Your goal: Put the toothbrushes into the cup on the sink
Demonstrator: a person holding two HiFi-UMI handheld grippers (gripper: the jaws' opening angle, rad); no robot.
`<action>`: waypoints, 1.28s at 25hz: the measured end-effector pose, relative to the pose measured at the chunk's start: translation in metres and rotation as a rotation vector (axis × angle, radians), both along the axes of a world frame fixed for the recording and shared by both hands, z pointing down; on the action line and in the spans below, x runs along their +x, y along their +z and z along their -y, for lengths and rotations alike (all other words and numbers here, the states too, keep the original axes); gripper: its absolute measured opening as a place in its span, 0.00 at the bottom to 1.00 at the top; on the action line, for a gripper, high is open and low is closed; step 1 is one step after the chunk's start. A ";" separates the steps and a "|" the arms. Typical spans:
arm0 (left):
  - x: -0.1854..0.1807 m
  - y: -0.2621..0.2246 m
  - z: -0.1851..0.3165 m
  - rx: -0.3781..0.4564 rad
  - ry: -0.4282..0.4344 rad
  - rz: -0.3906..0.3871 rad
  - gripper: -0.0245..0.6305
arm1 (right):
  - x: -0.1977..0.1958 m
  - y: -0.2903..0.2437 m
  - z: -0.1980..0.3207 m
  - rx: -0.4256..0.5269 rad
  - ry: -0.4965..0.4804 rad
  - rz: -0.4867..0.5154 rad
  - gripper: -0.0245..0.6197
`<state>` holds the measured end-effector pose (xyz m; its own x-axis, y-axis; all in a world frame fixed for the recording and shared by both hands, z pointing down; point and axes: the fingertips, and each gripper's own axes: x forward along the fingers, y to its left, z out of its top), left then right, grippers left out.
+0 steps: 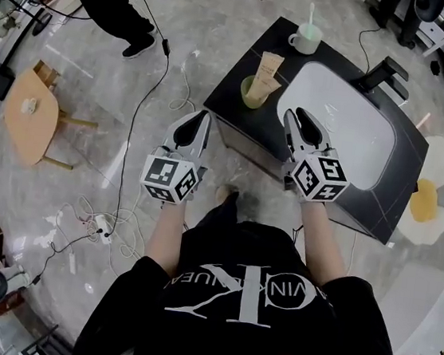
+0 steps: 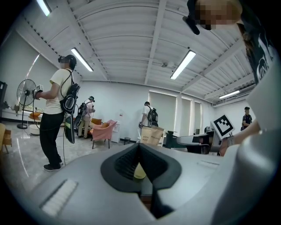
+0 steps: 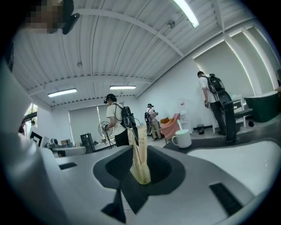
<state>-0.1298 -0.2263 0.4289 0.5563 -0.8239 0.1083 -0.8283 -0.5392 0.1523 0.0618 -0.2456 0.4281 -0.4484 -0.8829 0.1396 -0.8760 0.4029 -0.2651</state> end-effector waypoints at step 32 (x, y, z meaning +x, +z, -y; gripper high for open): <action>0.011 -0.029 -0.114 0.094 -0.180 0.035 0.06 | 0.042 -0.025 -0.113 0.068 -0.126 -0.080 0.06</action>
<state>-0.1189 -0.1118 0.3998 0.3960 -0.9172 0.0428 -0.9166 -0.3922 0.0777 0.1039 -0.1329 0.4029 -0.5462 -0.8288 0.1214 -0.8345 0.5258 -0.1648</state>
